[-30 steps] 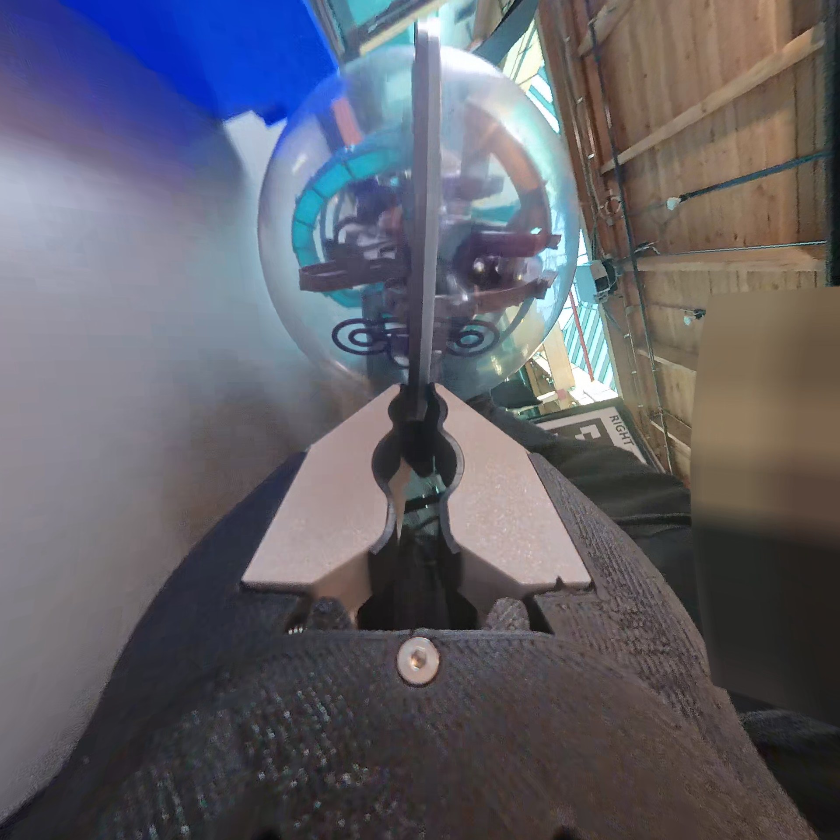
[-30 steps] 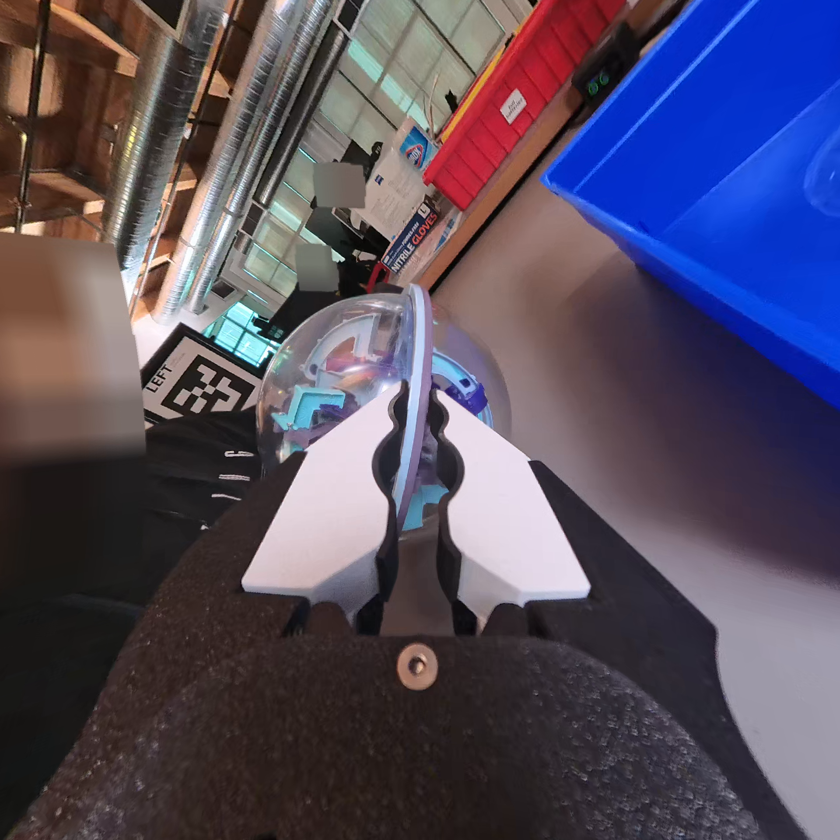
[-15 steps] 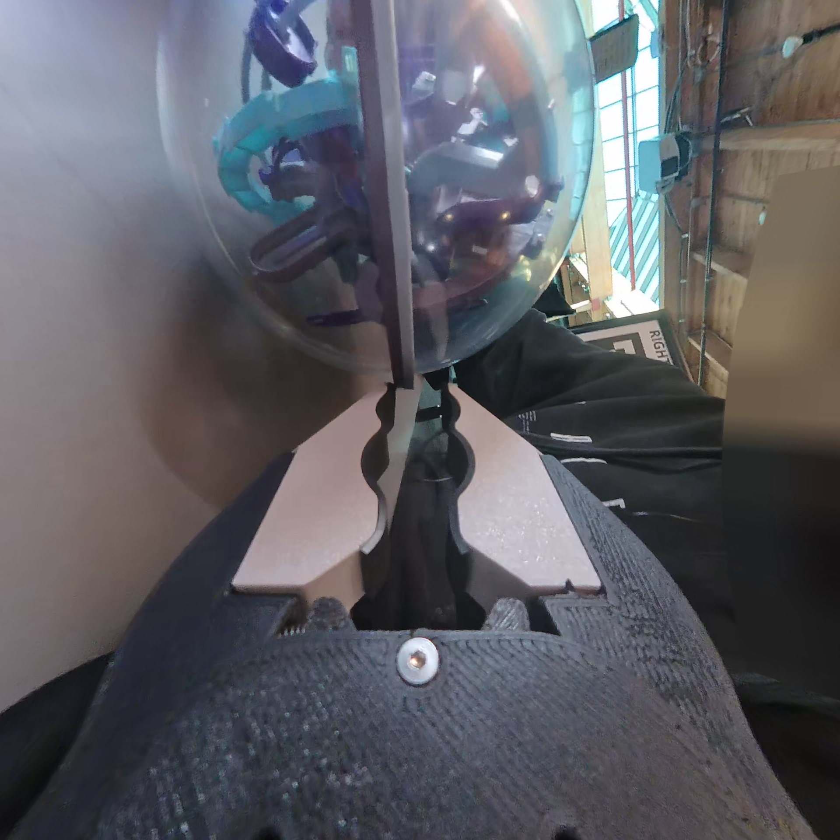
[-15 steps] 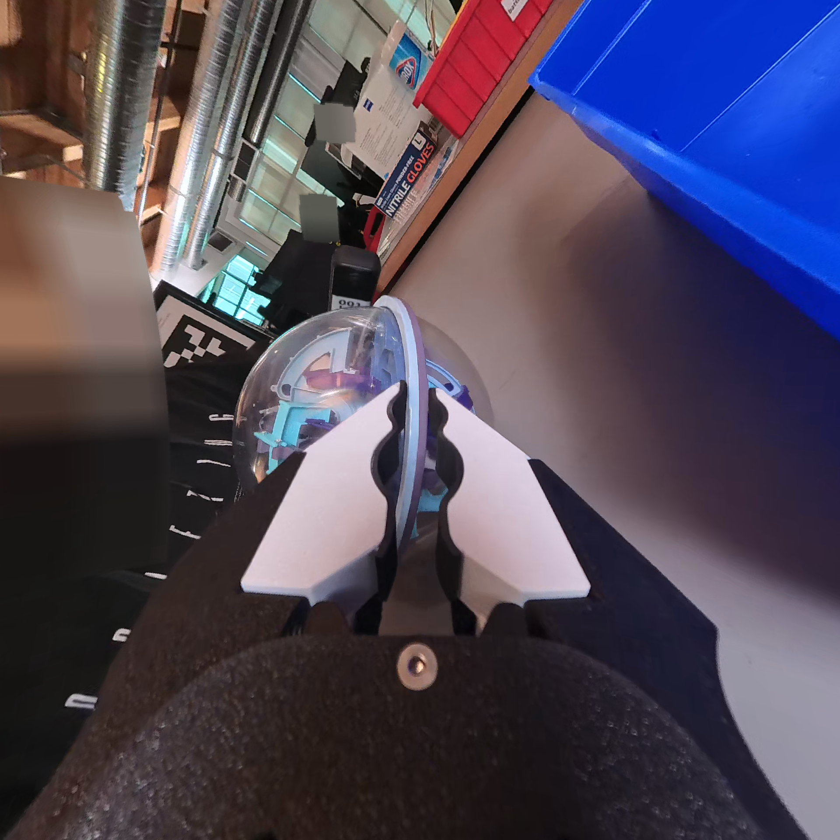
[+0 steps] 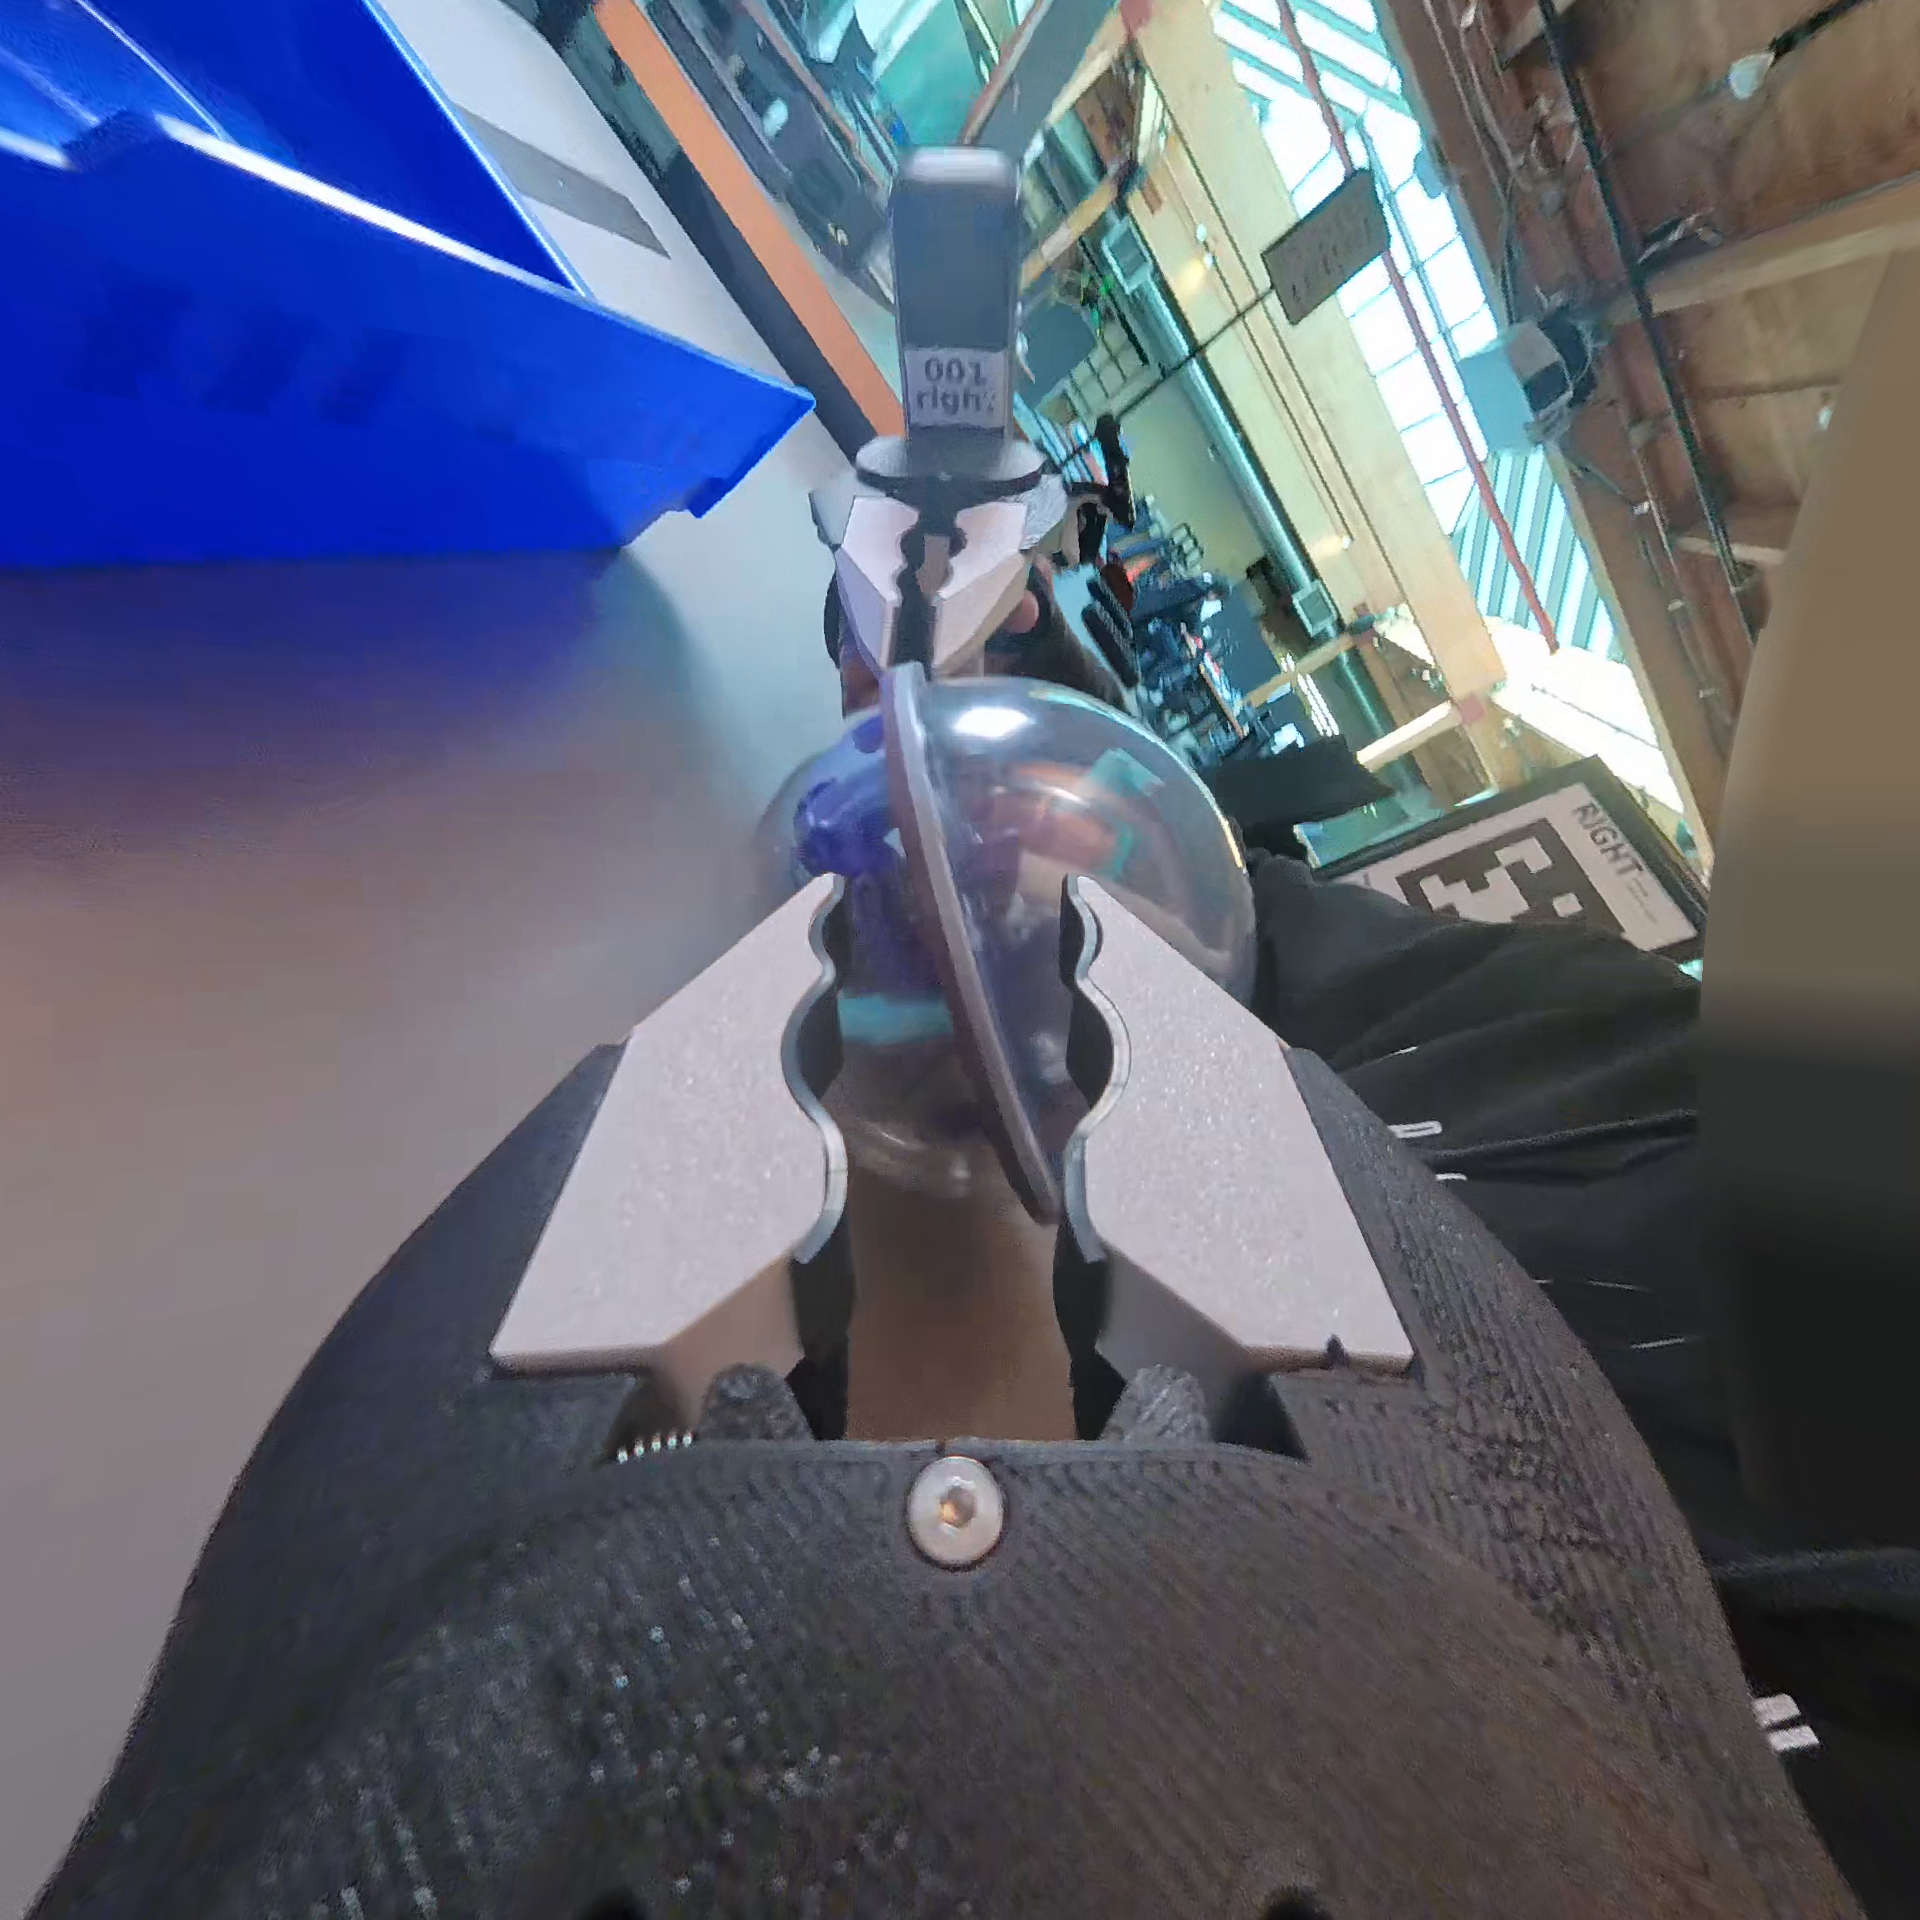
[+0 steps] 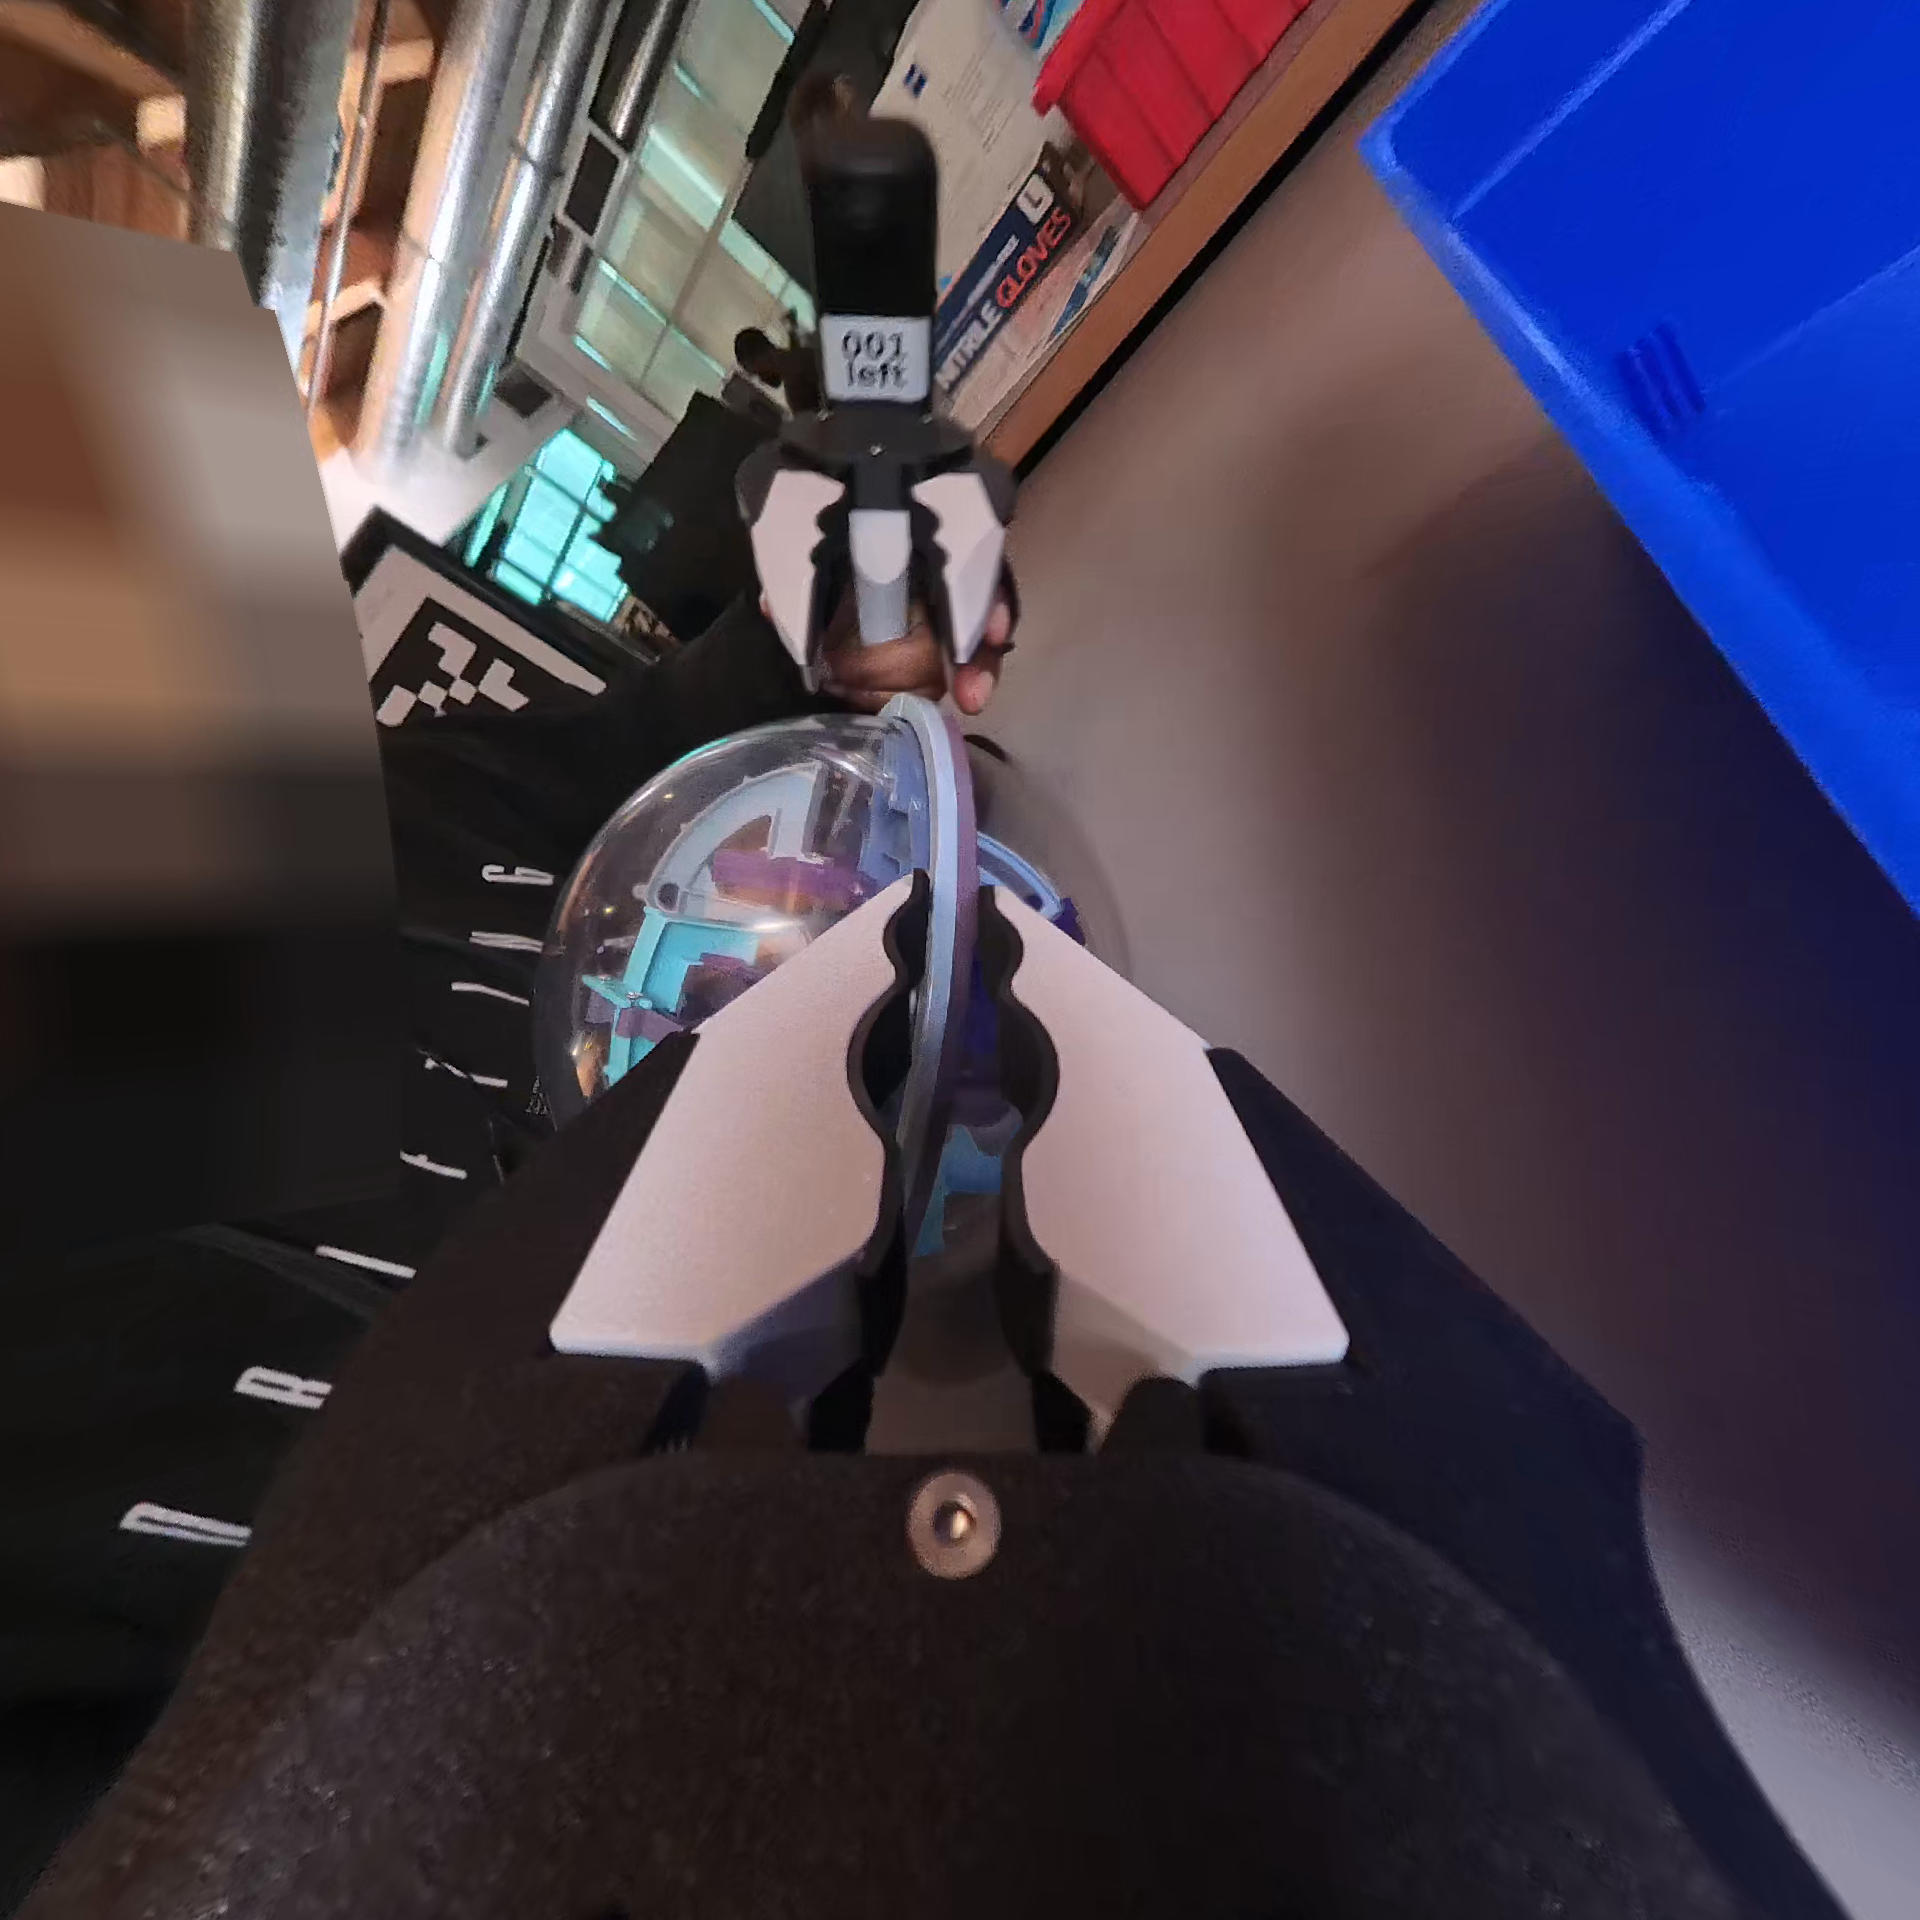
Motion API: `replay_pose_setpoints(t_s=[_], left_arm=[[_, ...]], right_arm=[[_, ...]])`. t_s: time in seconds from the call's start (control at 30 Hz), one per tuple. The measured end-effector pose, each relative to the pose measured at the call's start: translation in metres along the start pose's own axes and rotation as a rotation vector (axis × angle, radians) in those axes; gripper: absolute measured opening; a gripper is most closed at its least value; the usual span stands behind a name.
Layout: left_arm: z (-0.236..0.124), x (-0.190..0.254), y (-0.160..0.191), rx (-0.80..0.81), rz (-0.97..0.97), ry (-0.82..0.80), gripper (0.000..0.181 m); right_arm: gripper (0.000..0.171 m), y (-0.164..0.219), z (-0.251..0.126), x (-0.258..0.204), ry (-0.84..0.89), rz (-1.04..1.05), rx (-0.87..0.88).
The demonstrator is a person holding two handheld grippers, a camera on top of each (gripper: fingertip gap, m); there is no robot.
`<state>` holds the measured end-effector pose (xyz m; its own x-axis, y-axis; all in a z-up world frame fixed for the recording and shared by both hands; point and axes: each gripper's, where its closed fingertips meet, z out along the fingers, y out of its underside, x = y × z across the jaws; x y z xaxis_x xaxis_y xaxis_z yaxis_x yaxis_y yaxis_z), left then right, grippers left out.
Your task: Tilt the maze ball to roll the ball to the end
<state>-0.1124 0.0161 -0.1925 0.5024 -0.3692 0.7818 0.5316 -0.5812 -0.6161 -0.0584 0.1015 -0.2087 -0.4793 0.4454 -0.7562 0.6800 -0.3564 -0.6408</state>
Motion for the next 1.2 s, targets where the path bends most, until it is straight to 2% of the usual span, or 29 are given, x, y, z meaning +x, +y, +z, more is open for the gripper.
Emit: replay_pose_setpoints(t_s=[0.13,0.27,0.43,0.57,0.67,0.8,0.9,1.0,1.1,1.2], left_arm=[[0.015,0.005,-0.003,-0.206,-0.077,0.159,0.039],[0.017,0.002,0.009,-0.363,-0.102,0.142,0.036],[0.006,0.004,0.018,-0.358,-0.125,0.112,0.022],[-0.001,0.001,0.032,-0.330,-0.117,0.078,0.007],[-0.004,0.002,0.042,-0.327,-0.088,0.054,0.006],[-0.008,0.004,0.047,-0.275,-0.072,0.045,0.006],[-0.013,0.005,0.051,-0.228,-0.078,0.062,0.006],[-0.015,0.005,0.052,-0.169,-0.114,0.088,0.005],[-0.016,0.006,0.054,-0.146,-0.121,0.104,0.006],[-0.016,0.008,0.054,-0.133,-0.130,0.108,0.006]], right_arm=[[0.007,-0.009,0.026,-0.007,-0.033,-0.080,-0.120],[0.007,-0.014,0.052,-0.009,-0.075,-0.131,-0.233],[0.006,-0.015,0.076,-0.013,-0.117,-0.190,-0.312],[0.000,-0.017,0.085,-0.013,-0.109,-0.217,-0.289],[0.018,-0.030,0.074,-0.020,-0.073,-0.243,-0.197],[0.031,-0.034,0.023,-0.035,0.037,-0.256,-0.054],[0.036,0.001,-0.016,-0.031,0.131,-0.135,-0.005],[0.037,0.042,-0.034,-0.035,0.125,0.060,0.067],[0.036,0.073,-0.029,-0.044,0.115,0.148,0.109],[0.031,0.085,-0.015,-0.052,0.101,0.157,0.127]])
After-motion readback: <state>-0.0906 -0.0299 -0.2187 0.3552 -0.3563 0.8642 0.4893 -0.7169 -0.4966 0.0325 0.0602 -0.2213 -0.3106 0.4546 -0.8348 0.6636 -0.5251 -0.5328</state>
